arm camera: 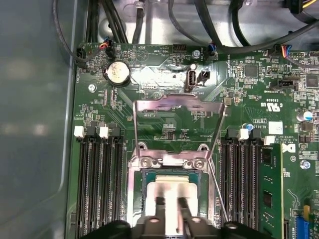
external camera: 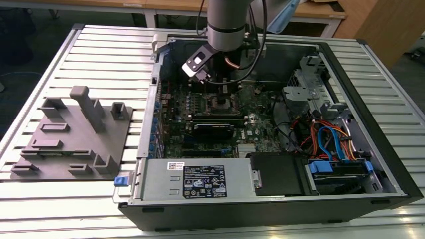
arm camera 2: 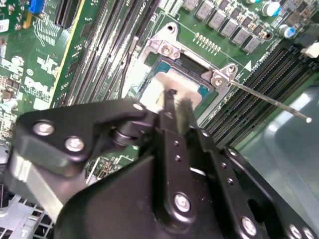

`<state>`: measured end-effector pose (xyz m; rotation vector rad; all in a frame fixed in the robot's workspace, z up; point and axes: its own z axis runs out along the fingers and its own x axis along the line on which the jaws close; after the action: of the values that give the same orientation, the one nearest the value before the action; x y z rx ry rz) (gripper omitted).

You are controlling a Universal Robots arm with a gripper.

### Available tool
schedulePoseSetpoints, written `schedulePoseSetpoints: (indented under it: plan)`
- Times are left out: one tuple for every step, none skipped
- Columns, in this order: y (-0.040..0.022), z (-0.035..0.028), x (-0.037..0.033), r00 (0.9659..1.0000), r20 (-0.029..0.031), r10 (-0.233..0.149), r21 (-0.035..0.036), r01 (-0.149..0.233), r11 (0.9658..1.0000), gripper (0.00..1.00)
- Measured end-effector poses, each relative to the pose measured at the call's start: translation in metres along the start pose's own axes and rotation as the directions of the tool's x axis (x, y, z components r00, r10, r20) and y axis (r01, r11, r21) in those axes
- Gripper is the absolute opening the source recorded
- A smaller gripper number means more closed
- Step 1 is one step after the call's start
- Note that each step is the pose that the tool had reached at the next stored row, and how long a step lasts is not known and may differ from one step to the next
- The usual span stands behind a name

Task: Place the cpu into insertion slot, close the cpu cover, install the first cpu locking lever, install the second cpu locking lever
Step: 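Place the cpu into insertion slot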

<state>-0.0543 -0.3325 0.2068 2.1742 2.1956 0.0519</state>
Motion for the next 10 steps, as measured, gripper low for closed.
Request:
schedulePoseSetpoints:
  plan:
    - [0.0005, 0.0000, 0.0000, 1.0000, -0.0009, 0.000, 0.0043, 0.000, 1.0000, 0.23]
    - [0.0010, -0.0001, 0.0000, 1.0000, -0.0017, 0.000, 0.0090, 0.000, 1.0000, 0.17]
    - [0.0016, -0.0001, 0.0000, 1.0000, -0.0024, 0.000, 0.0139, 0.000, 0.9999, 0.11]
    - [0.0023, -0.0001, 0.0001, 1.0000, -0.0029, 0.000, 0.0189, 0.000, 0.9998, 0.11]
    - [0.0030, -0.0002, 0.0000, 1.0000, -0.0033, 0.000, 0.0244, 0.000, 0.9997, 0.10]
    - [0.0035, -0.0003, 0.0000, 1.0000, -0.0038, 0.000, 0.0291, 0.000, 0.9996, 0.10]
    - [0.0037, -0.0003, 0.0000, 1.0000, -0.0039, 0.000, 0.0316, 0.000, 0.9995, 0.10]
    - [0.0037, -0.0003, 0.0000, 1.0000, -0.0039, 0.000, 0.0316, 0.000, 0.9995, 0.10]
    - [0.0037, -0.0003, 0.0000, 1.0000, -0.0039, 0.000, 0.0317, 0.000, 0.9995, 0.10]
    - [0.0038, -0.0002, 0.0000, 1.0000, -0.0041, 0.000, 0.0321, 0.000, 0.9995, 0.10]
